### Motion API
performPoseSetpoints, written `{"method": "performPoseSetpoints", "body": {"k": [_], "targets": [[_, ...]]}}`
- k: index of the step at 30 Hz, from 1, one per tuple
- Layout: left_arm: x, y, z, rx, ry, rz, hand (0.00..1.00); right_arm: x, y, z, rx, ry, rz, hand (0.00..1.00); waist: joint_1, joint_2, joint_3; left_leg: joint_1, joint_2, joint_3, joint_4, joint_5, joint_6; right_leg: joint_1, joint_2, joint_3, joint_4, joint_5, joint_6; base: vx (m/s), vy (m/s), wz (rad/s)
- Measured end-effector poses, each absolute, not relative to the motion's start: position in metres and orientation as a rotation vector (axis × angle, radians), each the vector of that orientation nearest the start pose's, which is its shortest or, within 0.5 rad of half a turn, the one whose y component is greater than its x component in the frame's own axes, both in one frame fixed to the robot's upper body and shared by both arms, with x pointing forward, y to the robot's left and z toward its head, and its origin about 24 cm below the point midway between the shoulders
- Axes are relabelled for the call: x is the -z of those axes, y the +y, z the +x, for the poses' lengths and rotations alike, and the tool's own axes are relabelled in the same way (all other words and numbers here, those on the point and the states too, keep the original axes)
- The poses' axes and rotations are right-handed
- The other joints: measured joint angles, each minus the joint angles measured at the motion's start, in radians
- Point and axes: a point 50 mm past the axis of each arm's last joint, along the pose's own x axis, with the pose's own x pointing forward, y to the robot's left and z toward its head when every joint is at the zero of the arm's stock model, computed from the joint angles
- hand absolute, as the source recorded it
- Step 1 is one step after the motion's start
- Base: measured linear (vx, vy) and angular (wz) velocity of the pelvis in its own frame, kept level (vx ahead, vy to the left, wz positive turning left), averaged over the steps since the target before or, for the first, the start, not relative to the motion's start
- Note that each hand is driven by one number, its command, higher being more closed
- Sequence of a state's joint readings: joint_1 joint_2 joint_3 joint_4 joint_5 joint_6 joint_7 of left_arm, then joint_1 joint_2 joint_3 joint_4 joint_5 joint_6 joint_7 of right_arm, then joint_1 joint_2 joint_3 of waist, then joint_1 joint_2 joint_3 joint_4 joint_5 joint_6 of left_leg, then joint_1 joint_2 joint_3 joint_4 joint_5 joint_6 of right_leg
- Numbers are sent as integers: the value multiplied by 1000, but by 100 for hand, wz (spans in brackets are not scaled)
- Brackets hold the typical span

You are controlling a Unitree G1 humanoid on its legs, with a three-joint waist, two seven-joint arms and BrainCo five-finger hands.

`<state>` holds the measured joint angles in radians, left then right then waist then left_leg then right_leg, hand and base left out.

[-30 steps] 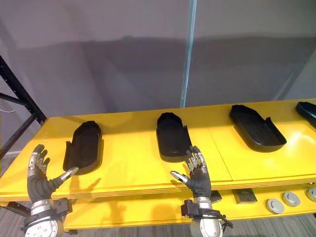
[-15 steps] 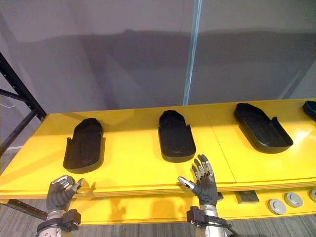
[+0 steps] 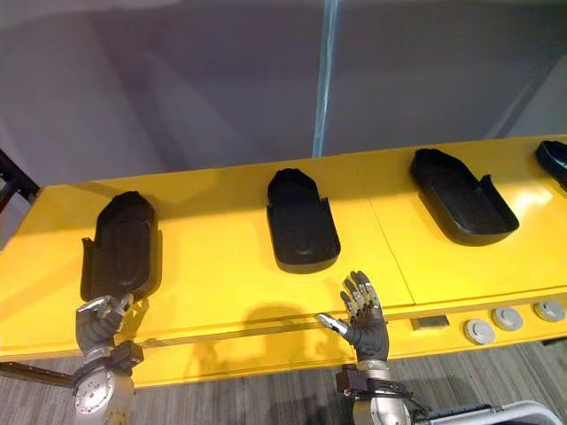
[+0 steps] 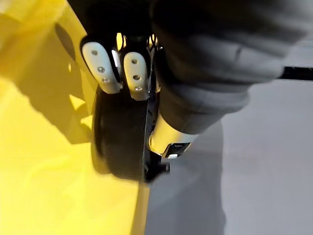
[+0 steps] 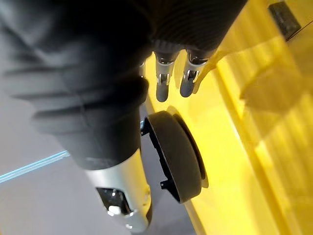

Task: Walk over and take plastic housings, then place them on the shelf

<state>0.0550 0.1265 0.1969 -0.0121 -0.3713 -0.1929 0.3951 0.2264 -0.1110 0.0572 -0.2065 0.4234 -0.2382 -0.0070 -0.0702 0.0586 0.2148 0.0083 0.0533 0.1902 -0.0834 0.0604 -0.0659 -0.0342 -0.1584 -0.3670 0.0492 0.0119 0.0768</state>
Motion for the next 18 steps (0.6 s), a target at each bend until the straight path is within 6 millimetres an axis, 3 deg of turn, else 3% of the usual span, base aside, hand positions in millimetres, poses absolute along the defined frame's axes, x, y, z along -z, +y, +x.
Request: {"method": "performPoseSetpoints", "body": {"k": [18], "targets": [[-40, 270, 228, -758, -151, -290, 100, -58, -176, 202, -47, -190, 291, 0, -25, 12, 29, 31, 1, 23, 7, 0, 0, -36, -17, 39, 121, -54, -5, -11, 11, -4]]}}
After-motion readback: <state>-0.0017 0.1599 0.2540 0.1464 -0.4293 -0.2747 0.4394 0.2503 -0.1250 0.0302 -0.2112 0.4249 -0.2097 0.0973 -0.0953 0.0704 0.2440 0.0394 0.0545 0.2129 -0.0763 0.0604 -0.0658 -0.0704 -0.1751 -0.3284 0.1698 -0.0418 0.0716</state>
